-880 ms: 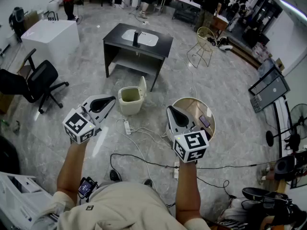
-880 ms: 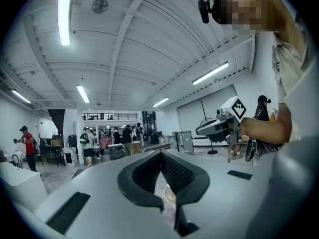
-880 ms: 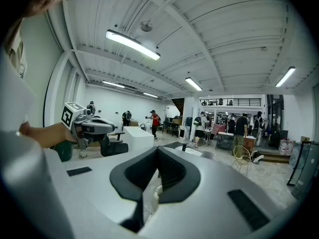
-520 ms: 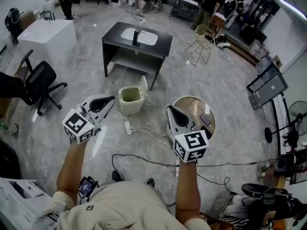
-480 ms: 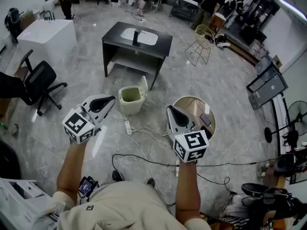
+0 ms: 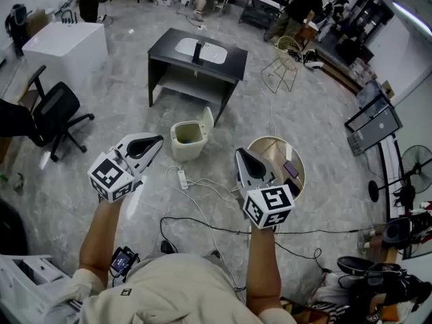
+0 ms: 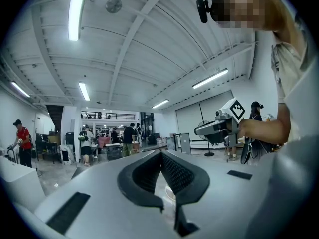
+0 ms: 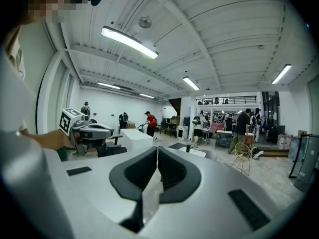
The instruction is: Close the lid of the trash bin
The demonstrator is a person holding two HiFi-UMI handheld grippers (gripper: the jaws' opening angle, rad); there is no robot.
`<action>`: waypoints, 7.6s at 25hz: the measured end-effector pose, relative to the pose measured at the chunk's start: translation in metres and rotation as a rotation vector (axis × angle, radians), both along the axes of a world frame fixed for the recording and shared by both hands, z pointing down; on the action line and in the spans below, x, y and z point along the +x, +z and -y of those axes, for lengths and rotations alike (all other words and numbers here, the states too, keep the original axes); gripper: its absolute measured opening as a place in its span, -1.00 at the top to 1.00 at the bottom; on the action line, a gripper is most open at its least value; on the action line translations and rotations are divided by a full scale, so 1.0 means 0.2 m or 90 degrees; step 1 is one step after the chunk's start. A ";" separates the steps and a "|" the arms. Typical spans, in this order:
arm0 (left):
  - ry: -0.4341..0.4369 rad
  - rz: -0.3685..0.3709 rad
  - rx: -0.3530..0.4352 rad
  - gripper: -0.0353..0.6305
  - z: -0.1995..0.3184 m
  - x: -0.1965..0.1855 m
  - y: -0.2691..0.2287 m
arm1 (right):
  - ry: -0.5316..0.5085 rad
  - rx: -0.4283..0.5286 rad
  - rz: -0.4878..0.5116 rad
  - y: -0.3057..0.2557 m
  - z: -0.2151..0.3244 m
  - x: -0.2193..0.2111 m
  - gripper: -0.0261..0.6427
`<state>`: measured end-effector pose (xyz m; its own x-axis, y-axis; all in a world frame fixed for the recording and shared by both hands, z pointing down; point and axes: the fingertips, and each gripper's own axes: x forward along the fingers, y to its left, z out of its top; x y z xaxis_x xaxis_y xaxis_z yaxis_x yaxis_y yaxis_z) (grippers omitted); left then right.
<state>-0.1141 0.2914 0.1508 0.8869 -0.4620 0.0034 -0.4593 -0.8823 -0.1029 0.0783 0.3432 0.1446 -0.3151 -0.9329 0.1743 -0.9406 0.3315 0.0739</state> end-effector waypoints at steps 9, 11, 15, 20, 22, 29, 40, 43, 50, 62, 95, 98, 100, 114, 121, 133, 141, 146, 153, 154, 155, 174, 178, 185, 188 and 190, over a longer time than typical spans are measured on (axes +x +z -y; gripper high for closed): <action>-0.011 -0.011 -0.001 0.85 0.06 -0.12 0.00 | -0.015 -0.008 -0.006 0.01 0.12 -0.13 0.85; -0.021 -0.012 -0.004 0.85 0.09 -0.15 0.01 | -0.025 -0.012 -0.006 0.01 0.17 -0.15 0.85; -0.046 -0.010 -0.009 0.85 0.14 -0.24 0.03 | -0.052 -0.017 -0.001 0.04 0.28 -0.24 0.85; -0.090 -0.001 -0.006 0.85 0.20 -0.35 0.02 | -0.099 -0.017 0.007 0.05 0.41 -0.35 0.85; -0.108 0.003 -0.004 0.85 0.21 -0.38 0.02 | -0.116 -0.016 0.011 0.06 0.45 -0.38 0.85; -0.161 0.022 -0.004 0.85 0.30 -0.41 -0.01 | -0.170 -0.020 0.030 0.06 0.65 -0.40 0.85; -0.221 0.040 -0.018 0.85 0.45 -0.10 0.01 | -0.239 -0.037 0.047 0.09 0.95 -0.15 0.85; -0.236 0.044 -0.021 0.85 0.48 -0.02 0.01 | -0.256 -0.038 0.050 0.10 1.01 -0.08 0.85; -0.261 0.060 -0.014 0.85 0.52 0.19 -0.01 | -0.282 -0.036 0.064 0.10 1.10 0.12 0.85; -0.242 0.086 -0.010 0.85 0.61 0.49 0.03 | -0.257 -0.043 0.088 0.17 1.18 0.45 0.85; 0.079 0.045 -0.005 0.85 1.57 0.66 0.15 | 0.068 -0.044 0.056 0.26 1.58 0.64 0.85; 0.100 0.046 -0.004 0.85 1.64 0.65 0.16 | 0.092 -0.041 0.057 0.27 1.61 0.63 0.85; 0.116 0.046 -0.005 0.85 1.68 0.66 0.15 | 0.110 -0.044 0.059 0.27 1.62 0.64 0.85; 0.132 0.035 -0.021 0.85 1.92 0.54 0.25 | 0.135 -0.055 0.049 0.32 1.84 0.57 0.84; 0.045 0.041 -0.028 0.85 2.10 0.34 0.25 | 0.082 -0.060 0.053 0.34 2.14 0.55 0.84; -0.108 0.054 -0.055 0.85 2.28 0.29 0.26 | -0.045 -0.100 0.063 0.46 2.61 0.60 0.84; -0.151 0.059 -0.088 0.85 2.38 0.34 0.37 | -0.086 -0.131 0.063 0.57 2.83 0.63 0.84; -0.172 0.061 -0.116 0.85 2.42 0.35 0.47 | -0.102 -0.151 0.066 0.67 2.93 0.64 0.84; -0.187 0.075 -0.152 0.85 2.45 0.37 0.63 | -0.114 -0.192 0.074 0.86 3.02 0.64 0.84; -0.188 0.077 -0.156 0.85 2.45 0.37 0.66 | -0.115 -0.198 0.075 0.89 3.03 0.64 0.84; -0.190 0.077 -0.161 0.85 2.46 0.37 0.68 | -0.115 -0.203 0.076 0.93 3.04 0.64 0.84; -0.207 0.097 -0.259 0.85 2.52 0.43 1.16 | -0.097 -0.315 0.126 1.54 3.17 0.74 0.84; -0.208 0.101 -0.278 0.85 2.54 0.47 1.23 | -0.094 -0.334 0.130 1.67 3.19 0.76 0.84; -0.202 0.110 -0.282 0.85 2.60 0.49 1.41 | -0.079 -0.382 0.131 1.94 3.22 0.81 0.84; -0.207 0.111 -0.314 0.85 2.62 0.50 1.51 | -0.072 -0.403 0.130 2.08 3.25 0.82 0.84; -0.212 0.111 -0.347 0.85 2.64 0.50 1.56 | -0.068 -0.416 0.129 2.17 3.27 0.82 0.84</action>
